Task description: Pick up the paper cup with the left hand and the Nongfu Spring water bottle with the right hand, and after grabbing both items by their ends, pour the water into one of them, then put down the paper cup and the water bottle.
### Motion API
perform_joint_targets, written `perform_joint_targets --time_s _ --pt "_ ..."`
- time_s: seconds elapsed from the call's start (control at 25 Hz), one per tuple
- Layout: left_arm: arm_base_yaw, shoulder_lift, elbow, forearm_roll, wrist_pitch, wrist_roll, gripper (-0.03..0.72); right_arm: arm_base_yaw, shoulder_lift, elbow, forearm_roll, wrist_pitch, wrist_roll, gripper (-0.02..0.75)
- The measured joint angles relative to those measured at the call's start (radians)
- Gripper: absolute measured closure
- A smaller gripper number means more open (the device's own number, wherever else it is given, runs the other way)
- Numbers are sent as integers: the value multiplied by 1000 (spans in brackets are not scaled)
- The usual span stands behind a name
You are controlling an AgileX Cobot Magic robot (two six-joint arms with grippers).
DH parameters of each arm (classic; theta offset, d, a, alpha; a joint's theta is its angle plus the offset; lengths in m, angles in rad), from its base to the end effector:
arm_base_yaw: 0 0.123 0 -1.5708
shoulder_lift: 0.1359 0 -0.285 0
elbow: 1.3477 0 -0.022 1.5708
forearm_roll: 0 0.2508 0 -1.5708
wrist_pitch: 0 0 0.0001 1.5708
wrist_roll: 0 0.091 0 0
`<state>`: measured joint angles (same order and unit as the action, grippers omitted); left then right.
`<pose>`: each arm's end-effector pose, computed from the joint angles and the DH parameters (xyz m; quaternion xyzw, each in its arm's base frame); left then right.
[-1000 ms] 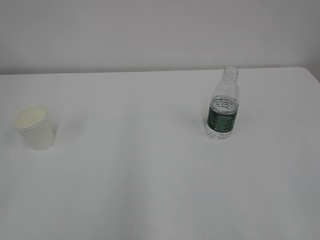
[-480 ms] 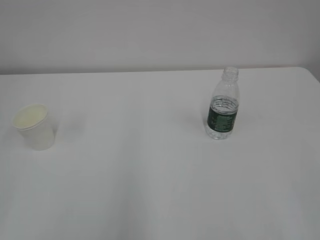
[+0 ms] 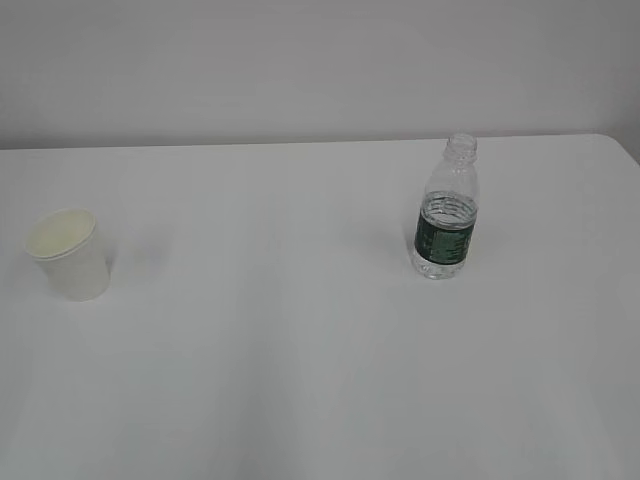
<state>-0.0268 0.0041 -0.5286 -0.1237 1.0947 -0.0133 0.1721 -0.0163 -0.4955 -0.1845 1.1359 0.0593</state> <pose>-0.0096 -0.0097 0.2830 0.0100 0.8540 -0.0720 0.5151 -0.0081 -0.0168 0.2711 -0.0413 0.8647 -0.0344 0.4994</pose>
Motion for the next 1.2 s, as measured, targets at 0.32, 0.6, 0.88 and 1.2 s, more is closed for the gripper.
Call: perform_joint_targets --time_s 0.32,0.6,0.88,1.2 --pt "0 0 0 0 0 0 113 0 0 0 0 0 0 145" --pt "0 0 0 0 0 0 132 0 0 0 0 0 0 146" --pt "0 0 0 -1 -4 0 133 0 0 -4 0 -4 0 145" --pt "0 0 -11 -5 -22 0 133 -2 0 -14 0 -10 0 145"
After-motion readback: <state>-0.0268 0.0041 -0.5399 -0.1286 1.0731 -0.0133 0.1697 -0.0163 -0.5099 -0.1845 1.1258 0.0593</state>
